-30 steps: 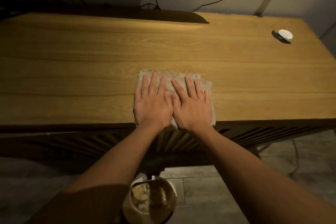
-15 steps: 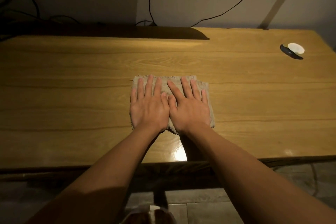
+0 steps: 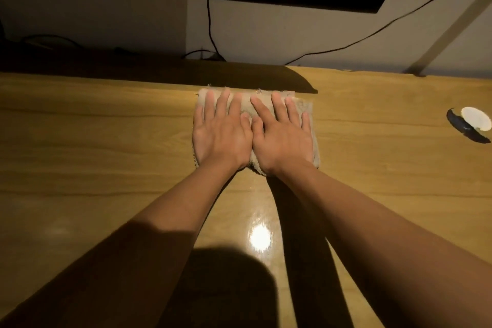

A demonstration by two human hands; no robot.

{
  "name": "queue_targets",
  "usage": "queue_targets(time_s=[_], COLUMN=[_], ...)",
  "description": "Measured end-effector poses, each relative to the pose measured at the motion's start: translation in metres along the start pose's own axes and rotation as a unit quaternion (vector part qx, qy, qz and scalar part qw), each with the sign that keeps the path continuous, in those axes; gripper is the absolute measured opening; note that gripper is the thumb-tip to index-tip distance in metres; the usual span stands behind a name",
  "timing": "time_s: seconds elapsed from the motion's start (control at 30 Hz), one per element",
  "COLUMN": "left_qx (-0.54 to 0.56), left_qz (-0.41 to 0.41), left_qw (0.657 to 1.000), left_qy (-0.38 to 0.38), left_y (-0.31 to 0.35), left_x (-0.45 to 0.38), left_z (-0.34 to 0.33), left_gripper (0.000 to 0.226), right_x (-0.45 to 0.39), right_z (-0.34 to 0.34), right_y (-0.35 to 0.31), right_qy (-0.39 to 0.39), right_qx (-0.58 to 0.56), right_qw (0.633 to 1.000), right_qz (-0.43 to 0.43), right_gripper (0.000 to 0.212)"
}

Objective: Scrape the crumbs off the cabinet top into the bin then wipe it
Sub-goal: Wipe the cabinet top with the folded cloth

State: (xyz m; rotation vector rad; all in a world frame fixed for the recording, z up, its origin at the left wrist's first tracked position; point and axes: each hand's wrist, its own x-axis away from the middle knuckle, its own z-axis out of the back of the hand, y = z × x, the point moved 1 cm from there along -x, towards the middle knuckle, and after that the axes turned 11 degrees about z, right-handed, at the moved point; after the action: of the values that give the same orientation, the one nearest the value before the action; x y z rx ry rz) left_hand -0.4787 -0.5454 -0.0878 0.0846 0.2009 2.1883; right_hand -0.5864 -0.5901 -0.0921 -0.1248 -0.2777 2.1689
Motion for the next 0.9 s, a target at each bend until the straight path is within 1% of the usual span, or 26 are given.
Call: queue_targets(time_s=[0.1, 0.17, 0.23, 0.33, 0.47, 0.53, 0.6, 0.7, 0.77, 0.9], left_qx=[-0.024, -0.039, -0.056, -0.071, -0.103, -0.11, -0.105, -0.068, -0.051, -0.008], left_qz=[0.003, 0.012, 0.021, 0.037, -0.009, -0.018, -0.012, 0.002, -0.007, -0.016], left_qw=[0.999, 0.999, 0.998, 0.997, 0.995, 0.994, 0.994, 0.997, 0.998, 1.0], left_qy=[0.028, 0.031, 0.029, 0.01, 0.011, 0.008, 0.006, 0.025, 0.03, -0.002], left_y=[0.011, 0.019, 0.027, 0.032, 0.033, 0.033, 0.031, 0.029, 0.027, 0.022], left_x=[-0.035, -0.054, -0.069, -0.085, -0.084, -0.084, -0.082, -0.066, -0.05, -0.008], left_z=[0.0, 0.001, 0.002, 0.005, 0.002, 0.001, 0.001, 0.0, -0.002, -0.001], left_gripper=[0.052, 0.046, 0.037, 0.035, 0.026, 0.03, 0.039, 0.052, 0.057, 0.064], right_x=[-0.037, -0.058, -0.076, -0.094, -0.097, -0.094, -0.088, -0.068, -0.049, -0.007], right_z=[0.004, 0.007, 0.009, 0.009, 0.008, 0.009, 0.01, 0.012, 0.011, 0.011], right_y=[0.01, 0.015, 0.019, 0.024, 0.027, 0.026, 0.025, 0.026, 0.028, 0.029], right_qy=[0.013, 0.023, 0.021, 0.029, 0.049, 0.042, 0.032, 0.032, 0.028, 0.004], right_qx=[0.017, 0.039, 0.056, 0.044, 0.03, 0.035, 0.049, 0.045, 0.028, -0.003], right_qw=[1.0, 0.999, 0.998, 0.999, 0.998, 0.998, 0.998, 0.998, 0.999, 1.0], right_qz=[0.01, 0.004, 0.0, -0.013, -0.02, -0.005, 0.014, 0.012, 0.014, 0.017], right_gripper=[0.051, 0.051, 0.05, 0.048, 0.05, 0.051, 0.052, 0.052, 0.053, 0.053])
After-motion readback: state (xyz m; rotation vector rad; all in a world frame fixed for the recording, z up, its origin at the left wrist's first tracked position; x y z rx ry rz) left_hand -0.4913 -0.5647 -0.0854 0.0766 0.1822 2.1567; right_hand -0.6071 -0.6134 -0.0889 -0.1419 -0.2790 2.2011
